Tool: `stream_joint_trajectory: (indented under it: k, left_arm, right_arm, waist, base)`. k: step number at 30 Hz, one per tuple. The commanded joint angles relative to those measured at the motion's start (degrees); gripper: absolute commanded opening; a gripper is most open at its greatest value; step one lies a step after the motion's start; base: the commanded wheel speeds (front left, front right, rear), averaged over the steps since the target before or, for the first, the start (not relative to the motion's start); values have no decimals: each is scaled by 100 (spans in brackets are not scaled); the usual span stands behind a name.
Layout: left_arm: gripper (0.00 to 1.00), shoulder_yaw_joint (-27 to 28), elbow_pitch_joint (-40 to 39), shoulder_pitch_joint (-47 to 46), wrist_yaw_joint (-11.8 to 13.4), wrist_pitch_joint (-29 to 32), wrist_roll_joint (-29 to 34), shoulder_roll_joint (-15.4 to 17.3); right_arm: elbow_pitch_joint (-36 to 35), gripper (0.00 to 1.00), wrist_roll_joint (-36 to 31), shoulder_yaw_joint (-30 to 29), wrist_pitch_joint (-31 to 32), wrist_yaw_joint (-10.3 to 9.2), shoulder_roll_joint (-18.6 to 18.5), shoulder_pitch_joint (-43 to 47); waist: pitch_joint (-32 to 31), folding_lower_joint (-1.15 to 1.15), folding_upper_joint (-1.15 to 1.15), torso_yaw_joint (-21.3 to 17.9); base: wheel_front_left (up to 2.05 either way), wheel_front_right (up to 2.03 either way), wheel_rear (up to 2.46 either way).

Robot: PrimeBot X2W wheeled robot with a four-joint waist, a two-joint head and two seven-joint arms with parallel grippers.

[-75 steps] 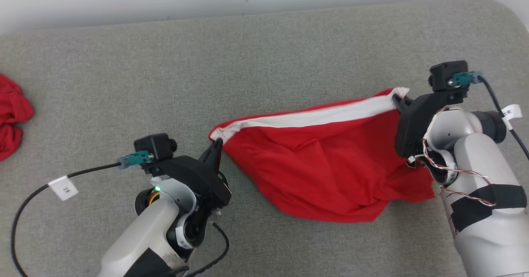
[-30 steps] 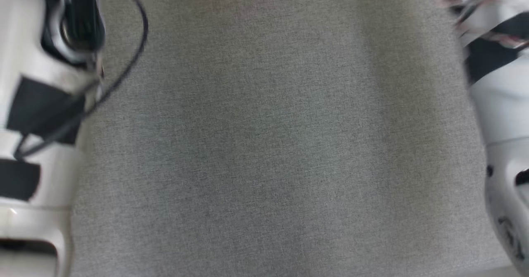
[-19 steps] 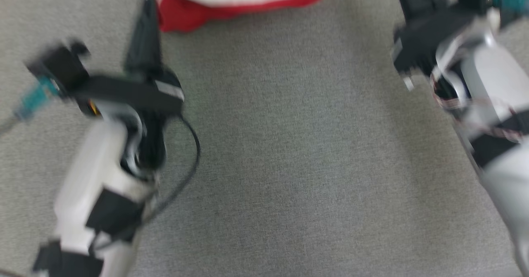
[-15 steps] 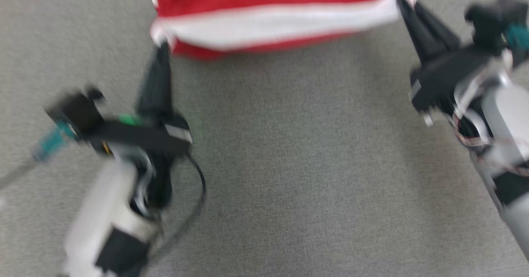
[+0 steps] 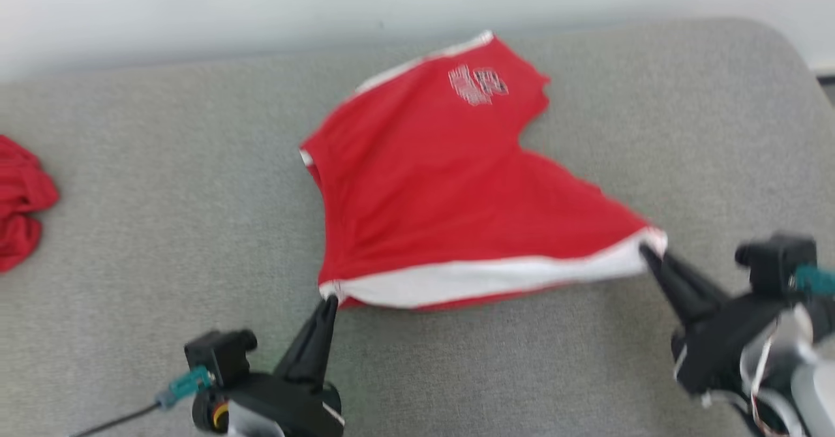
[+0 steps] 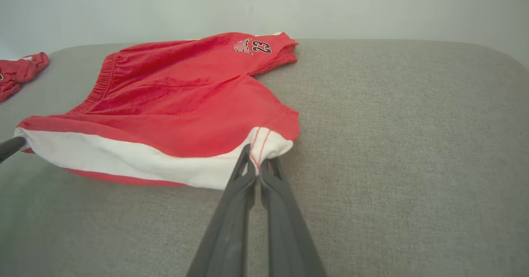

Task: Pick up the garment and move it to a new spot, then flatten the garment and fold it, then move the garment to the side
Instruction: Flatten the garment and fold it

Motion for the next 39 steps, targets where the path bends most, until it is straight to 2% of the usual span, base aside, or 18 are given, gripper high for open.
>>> stream_joint_trajectory:
  k: [1, 3, 8, 12, 14, 17, 20, 28, 34, 39]
  left_arm:
    - [0, -25, -9, 218, 77, 60, -54, -17]
    - [0, -74, -51, 379, 173, 135, -6, 64]
    - [0, -194, -253, 715, 214, 337, -67, 186]
    - [0, -305, -498, 1042, 357, 647, -52, 444]
    - [0, -385, -719, 1255, 448, 973, -114, 631]
    - [0, -324, -1048, 1335, 475, 1062, -283, 637]
    - [0, -307, -1208, 1201, 505, 1088, -281, 577]
    - [0, -444, -984, 301, 516, 1219, -76, 232]
    - [0, -417, -348, -629, 635, 1221, 43, -220]
    - [0, -230, 201, -1279, 775, 964, 81, -542]
  right_arm:
    - [-237, 0, -37, -148, 215, -11, 117, 417]
    - [-519, 0, -3, -304, 471, -11, 234, 816]
    - [-1061, 0, -161, -597, 973, -11, 331, 1454]
    - [-1467, 0, -254, -902, 1591, -11, 460, 2059]
    - [-1765, 0, -212, -1145, 1964, -11, 644, 2413]
    - [-2067, 0, -347, -1426, 1984, -11, 838, 2456]
    - [-2109, 0, -534, -1473, 1969, -11, 782, 2210]
    - [-1414, 0, -794, -1200, 1822, -11, 350, 875]
    - [-419, 0, -831, -732, 1730, -11, 96, -377]
    - [512, 0, -942, -136, 1498, -11, -63, -1455]
  waist:
    - [-354, 2, 1, 134]
    - [-438, 2, 1, 153]
    - [-552, 2, 1, 151]
    - [-599, 2, 1, 160]
    - [-624, 2, 1, 184]
    - [-627, 2, 1, 221]
    - [-604, 2, 1, 260]
    - [-416, 2, 1, 493]
    - [-124, 2, 1, 685]
    - [164, 2, 1, 777]
  base:
    - [0, 0, 0]
    - [0, 0, 0]
    - [0, 0, 0]
    - [0, 0, 0]
    - [0, 0, 0]
    - [0, 0, 0]
    - [0, 0, 0]
    - [0, 0, 0]
    - [0, 0, 0]
    - [0, 0, 0]
